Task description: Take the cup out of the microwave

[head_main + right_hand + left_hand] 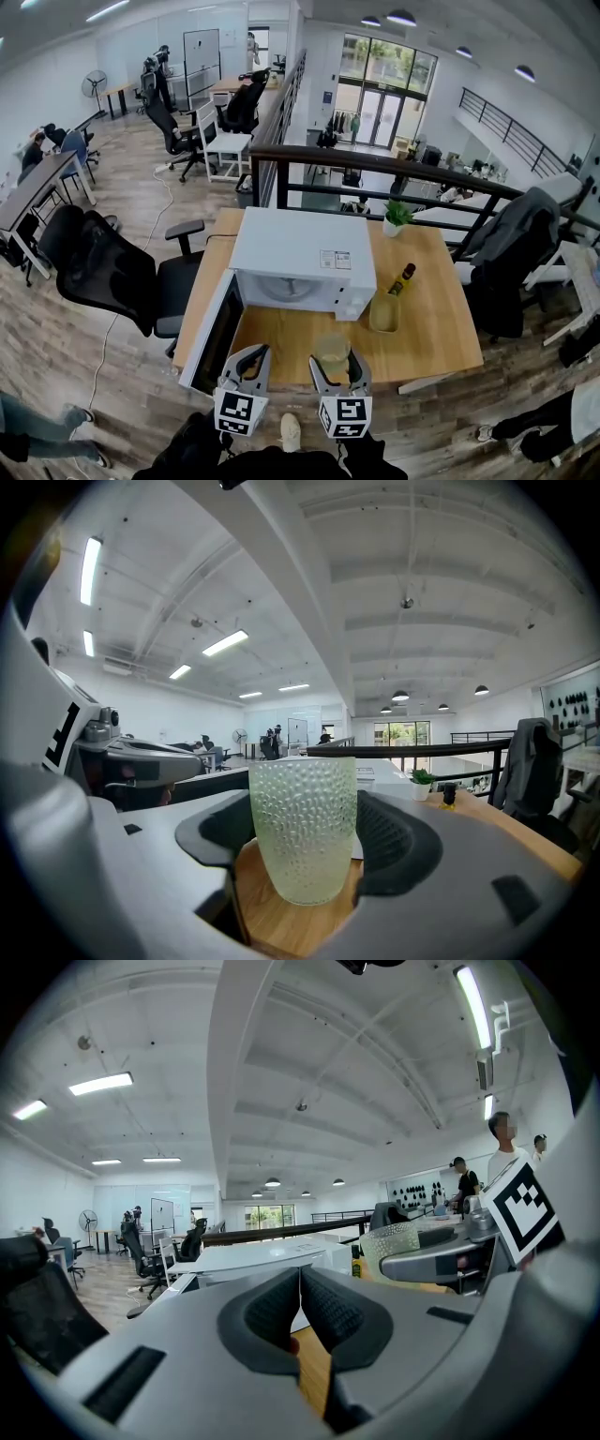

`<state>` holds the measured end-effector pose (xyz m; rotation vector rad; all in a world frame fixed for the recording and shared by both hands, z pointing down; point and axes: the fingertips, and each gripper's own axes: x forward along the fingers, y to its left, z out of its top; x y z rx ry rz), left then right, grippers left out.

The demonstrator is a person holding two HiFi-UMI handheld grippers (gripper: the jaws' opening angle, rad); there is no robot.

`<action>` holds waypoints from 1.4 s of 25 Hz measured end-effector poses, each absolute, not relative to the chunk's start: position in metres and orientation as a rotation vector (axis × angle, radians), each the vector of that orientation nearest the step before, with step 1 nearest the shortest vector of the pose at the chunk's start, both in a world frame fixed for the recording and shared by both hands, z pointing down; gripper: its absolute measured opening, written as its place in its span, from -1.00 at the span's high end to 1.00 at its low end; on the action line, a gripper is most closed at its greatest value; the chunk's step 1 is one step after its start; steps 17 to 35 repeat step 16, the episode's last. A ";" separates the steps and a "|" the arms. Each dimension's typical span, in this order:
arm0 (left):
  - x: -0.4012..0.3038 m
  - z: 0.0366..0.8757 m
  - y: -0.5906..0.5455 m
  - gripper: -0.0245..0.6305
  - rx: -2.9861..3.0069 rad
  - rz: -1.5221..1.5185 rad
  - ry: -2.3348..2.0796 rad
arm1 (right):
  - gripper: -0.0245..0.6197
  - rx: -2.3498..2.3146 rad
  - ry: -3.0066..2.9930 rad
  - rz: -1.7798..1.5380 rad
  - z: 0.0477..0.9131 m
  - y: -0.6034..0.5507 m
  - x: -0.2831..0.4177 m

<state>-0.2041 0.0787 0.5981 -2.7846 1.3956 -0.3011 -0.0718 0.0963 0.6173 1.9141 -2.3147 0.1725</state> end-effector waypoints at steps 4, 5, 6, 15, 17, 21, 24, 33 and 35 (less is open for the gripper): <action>-0.202 0.599 0.079 0.85 -2.784 -0.304 1.398 | -0.20 1.917 -2.321 0.168 0.616 0.096 -0.070; -0.202 0.599 0.079 0.85 -2.784 -0.304 1.398 | -0.20 1.918 -2.322 0.166 0.616 0.096 -0.070; -0.201 0.598 0.079 0.85 -2.784 -0.304 1.399 | -0.20 1.918 -2.322 0.165 0.616 0.097 -0.069; -0.205 0.597 0.082 0.85 -2.775 -0.305 1.406 | -0.20 1.919 -2.335 0.154 0.611 0.100 -0.073; -0.205 0.596 0.082 0.85 -2.774 -0.305 1.407 | -0.20 1.918 -2.337 0.153 0.611 0.100 -0.073; -0.205 0.596 0.082 0.85 -2.774 -0.305 1.407 | -0.20 1.918 -2.337 0.153 0.611 0.100 -0.073; -0.205 0.596 0.082 0.85 -2.774 -0.305 1.407 | -0.20 1.918 -2.337 0.153 0.611 0.100 -0.073; -0.205 0.596 0.082 0.85 -2.774 -0.305 1.407 | -0.20 1.918 -2.337 0.153 0.611 0.100 -0.073; -0.205 0.596 0.082 0.85 -2.774 -0.305 1.407 | -0.20 1.918 -2.337 0.153 0.611 0.100 -0.073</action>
